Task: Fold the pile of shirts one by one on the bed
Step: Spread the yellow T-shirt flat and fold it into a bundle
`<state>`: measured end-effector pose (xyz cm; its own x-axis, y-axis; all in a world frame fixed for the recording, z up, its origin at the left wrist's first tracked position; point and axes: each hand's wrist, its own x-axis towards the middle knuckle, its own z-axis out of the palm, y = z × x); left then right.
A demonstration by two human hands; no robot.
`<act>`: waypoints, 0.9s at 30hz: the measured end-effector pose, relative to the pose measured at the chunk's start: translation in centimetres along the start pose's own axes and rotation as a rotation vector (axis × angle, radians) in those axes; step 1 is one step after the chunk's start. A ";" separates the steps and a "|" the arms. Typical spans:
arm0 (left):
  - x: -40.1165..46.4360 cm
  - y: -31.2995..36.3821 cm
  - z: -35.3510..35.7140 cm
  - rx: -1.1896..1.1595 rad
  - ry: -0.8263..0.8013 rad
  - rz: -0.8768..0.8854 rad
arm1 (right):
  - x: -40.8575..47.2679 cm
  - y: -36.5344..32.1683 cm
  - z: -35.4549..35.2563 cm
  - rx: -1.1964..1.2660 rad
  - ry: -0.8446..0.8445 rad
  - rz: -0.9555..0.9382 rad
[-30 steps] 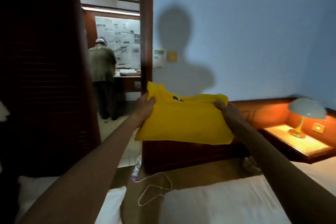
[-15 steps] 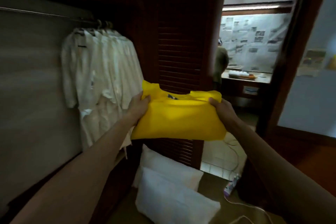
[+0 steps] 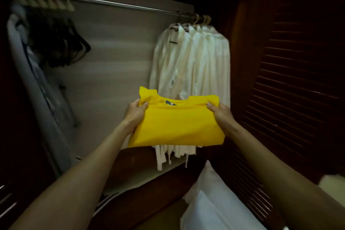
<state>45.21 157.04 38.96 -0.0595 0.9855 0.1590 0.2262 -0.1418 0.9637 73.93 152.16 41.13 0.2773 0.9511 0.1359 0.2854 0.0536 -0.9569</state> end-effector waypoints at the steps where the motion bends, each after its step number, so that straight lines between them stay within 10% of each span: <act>1: 0.8 -0.9 -1.1 0.014 0.036 -0.015 | 1.3 0.1 1.6 0.003 -0.031 -0.009; 27: 29.4 -21.6 -17.5 0.158 0.456 -0.235 | 31.6 7.7 39.0 0.086 -0.481 -0.026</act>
<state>21.57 187.46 26.53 -0.5348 0.8433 0.0535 0.2972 0.1284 0.9462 49.08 194.46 27.99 -0.1905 0.9806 0.0453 0.2039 0.0846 -0.9753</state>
